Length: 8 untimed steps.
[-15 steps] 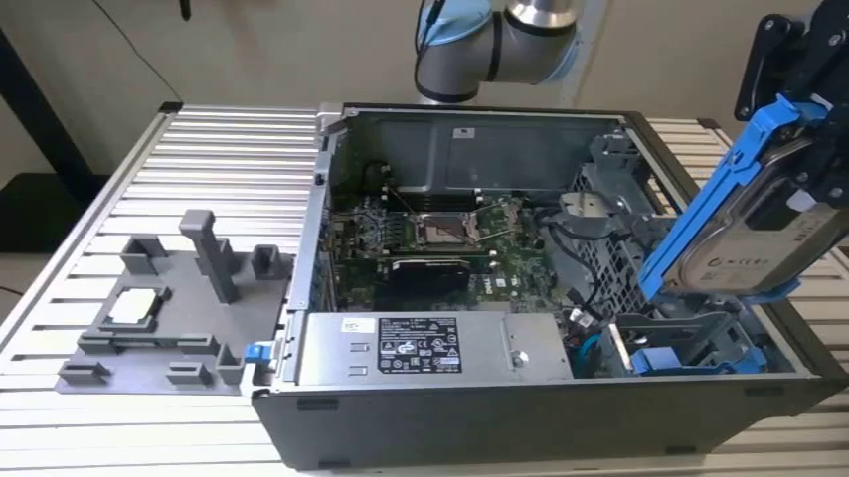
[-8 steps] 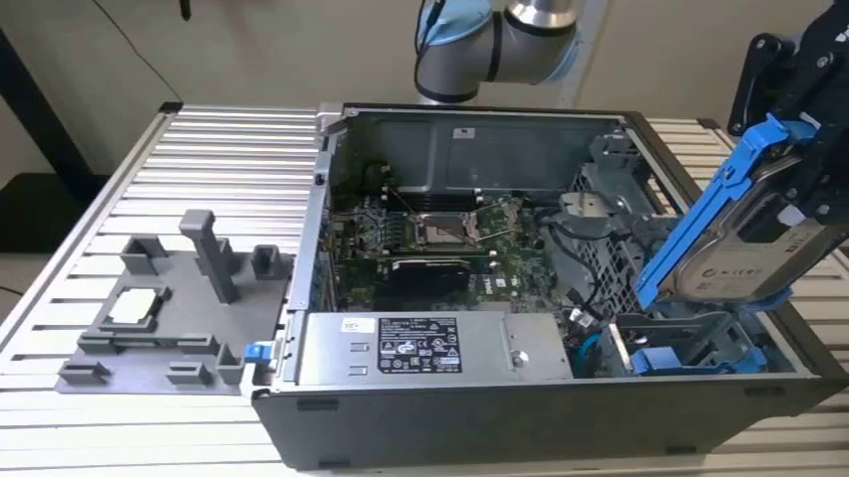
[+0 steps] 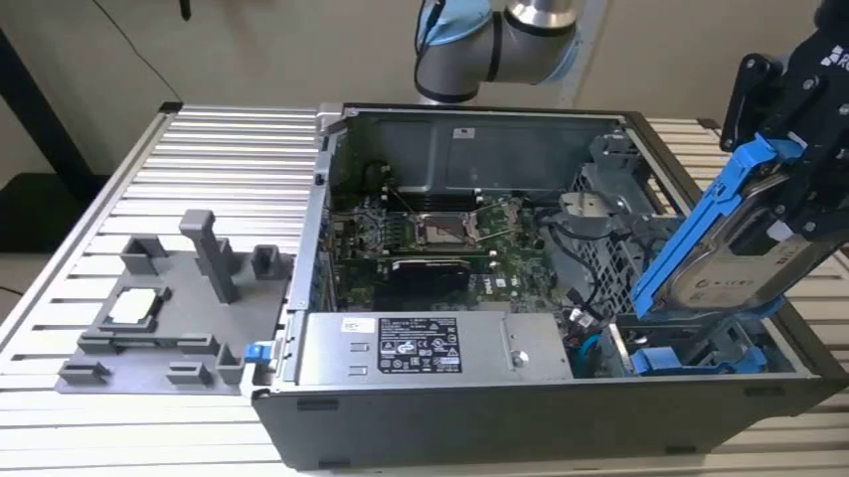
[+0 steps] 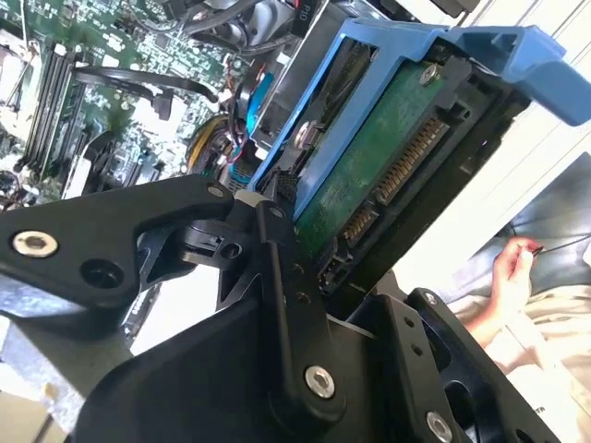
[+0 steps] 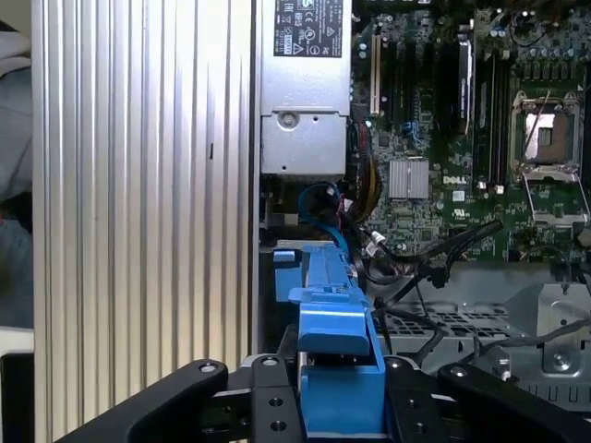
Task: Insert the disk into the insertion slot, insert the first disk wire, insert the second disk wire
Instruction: 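Insert the disk into the insertion slot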
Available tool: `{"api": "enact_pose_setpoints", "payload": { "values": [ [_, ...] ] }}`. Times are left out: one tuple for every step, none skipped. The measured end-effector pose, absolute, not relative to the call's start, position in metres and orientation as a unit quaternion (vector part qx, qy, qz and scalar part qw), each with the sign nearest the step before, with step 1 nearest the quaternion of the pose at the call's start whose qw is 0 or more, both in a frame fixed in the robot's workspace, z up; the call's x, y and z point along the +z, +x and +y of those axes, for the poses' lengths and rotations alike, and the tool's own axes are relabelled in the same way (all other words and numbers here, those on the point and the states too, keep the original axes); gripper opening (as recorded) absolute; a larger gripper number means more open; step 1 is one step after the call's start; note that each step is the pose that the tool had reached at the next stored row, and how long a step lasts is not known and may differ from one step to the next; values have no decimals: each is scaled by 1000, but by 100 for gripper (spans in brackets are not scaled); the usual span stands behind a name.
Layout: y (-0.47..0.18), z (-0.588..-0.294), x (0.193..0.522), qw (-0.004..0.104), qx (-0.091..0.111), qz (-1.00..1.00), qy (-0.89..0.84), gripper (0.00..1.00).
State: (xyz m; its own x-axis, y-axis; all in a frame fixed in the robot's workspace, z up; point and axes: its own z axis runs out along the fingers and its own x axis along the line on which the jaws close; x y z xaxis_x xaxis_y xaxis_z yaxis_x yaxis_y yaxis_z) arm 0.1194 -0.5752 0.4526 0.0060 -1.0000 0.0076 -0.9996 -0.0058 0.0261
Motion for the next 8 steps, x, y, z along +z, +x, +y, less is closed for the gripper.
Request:
{"api": "enact_pose_setpoints", "payload": {
  "values": [
    [120,-575,451,12,-7,-705,709,33],
    [120,-575,449,12,-6,-705,709,33],
    [120,-575,447,12,-7,-705,709,33],
    [121,-575,445,12,-7,-705,709,33],
    [121,-575,443,12,-6,-705,709,33],
    [121,-575,442,12,-6,-705,709,33],
    [122,-575,440,12,-7,-705,709,33],
    [122,-575,438,12,-7,-705,709,33]
  ]
}}
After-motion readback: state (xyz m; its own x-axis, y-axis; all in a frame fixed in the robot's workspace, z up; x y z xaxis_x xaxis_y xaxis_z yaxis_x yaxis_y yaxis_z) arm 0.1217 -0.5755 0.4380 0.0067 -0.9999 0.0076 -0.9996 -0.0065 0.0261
